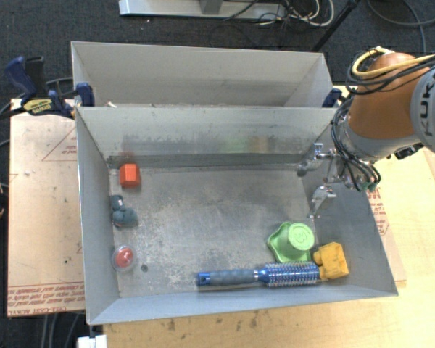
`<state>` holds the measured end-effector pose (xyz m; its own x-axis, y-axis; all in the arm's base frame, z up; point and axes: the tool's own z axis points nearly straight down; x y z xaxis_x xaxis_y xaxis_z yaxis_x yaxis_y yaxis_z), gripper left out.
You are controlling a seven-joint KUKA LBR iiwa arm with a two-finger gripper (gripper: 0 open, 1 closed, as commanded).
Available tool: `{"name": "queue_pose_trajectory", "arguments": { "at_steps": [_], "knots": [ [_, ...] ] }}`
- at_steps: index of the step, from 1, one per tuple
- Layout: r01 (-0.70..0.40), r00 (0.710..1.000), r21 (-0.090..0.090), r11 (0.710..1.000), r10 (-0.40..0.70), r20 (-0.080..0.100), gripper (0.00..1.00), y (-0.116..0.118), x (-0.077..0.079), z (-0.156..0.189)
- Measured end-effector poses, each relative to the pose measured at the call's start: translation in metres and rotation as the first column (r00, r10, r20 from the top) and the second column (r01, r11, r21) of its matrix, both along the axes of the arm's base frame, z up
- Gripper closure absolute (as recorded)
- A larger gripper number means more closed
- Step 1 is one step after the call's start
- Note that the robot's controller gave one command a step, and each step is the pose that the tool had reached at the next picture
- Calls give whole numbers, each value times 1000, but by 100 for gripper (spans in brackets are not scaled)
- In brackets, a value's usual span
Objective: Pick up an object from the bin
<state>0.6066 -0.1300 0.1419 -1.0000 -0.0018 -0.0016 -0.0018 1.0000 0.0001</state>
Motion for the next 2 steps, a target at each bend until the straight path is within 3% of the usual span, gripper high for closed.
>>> {"name": "queue_pose_trajectory", "arguments": {
  "at_steps": [1,2],
  "knots": [
    [227,974,-1,974,-227,24,0,1,-44,-20],
    [109,994,1,994,-109,5,0,34,-89,53]
  ]
}}
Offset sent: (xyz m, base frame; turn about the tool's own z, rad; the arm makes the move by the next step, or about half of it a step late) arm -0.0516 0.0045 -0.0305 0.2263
